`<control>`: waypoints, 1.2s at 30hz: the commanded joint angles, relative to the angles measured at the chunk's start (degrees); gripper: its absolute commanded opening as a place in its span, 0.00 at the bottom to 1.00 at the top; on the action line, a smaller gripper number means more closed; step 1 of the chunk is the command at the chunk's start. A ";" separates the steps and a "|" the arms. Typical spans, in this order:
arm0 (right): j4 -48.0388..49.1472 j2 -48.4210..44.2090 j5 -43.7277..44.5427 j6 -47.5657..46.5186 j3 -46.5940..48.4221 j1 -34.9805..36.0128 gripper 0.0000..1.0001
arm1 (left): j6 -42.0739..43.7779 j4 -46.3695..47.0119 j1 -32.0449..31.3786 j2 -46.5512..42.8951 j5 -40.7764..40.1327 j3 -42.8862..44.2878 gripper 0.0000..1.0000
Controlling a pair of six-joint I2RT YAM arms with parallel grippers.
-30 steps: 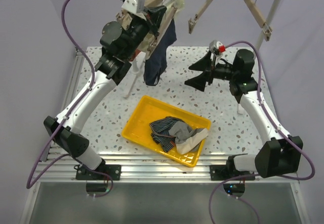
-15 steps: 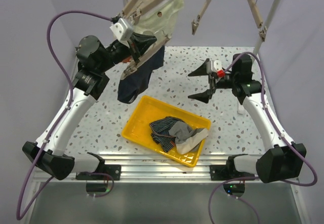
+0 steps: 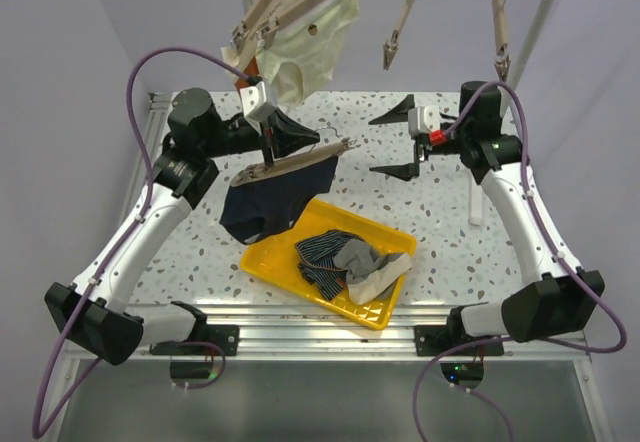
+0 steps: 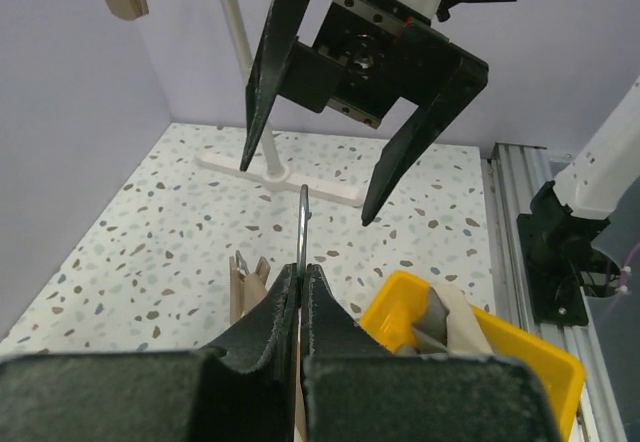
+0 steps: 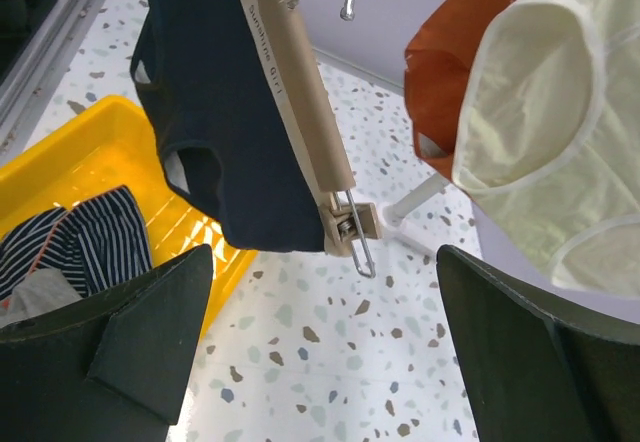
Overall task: Remove the underwear clipped to the hanger
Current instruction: Remove the underwear from the hanger.
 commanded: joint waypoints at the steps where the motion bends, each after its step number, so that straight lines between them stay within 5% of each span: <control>1: -6.74 1.89 1.10 -3.54 3.09 2.71 0.97 | -2.54 5.56 0.39 -1.83 5.34 -0.57 0.00; 11: -16.43 6.54 10.07 -14.78 6.16 7.38 0.95 | -5.18 7.85 0.30 -1.30 8.15 -1.01 0.00; 21: -17.41 8.31 9.11 -15.68 9.33 7.29 0.92 | -5.01 6.71 0.30 -0.68 9.73 -0.31 0.00; 36: -19.34 10.15 9.02 -16.82 11.18 8.96 0.64 | -1.76 3.73 0.30 1.78 9.82 3.82 0.00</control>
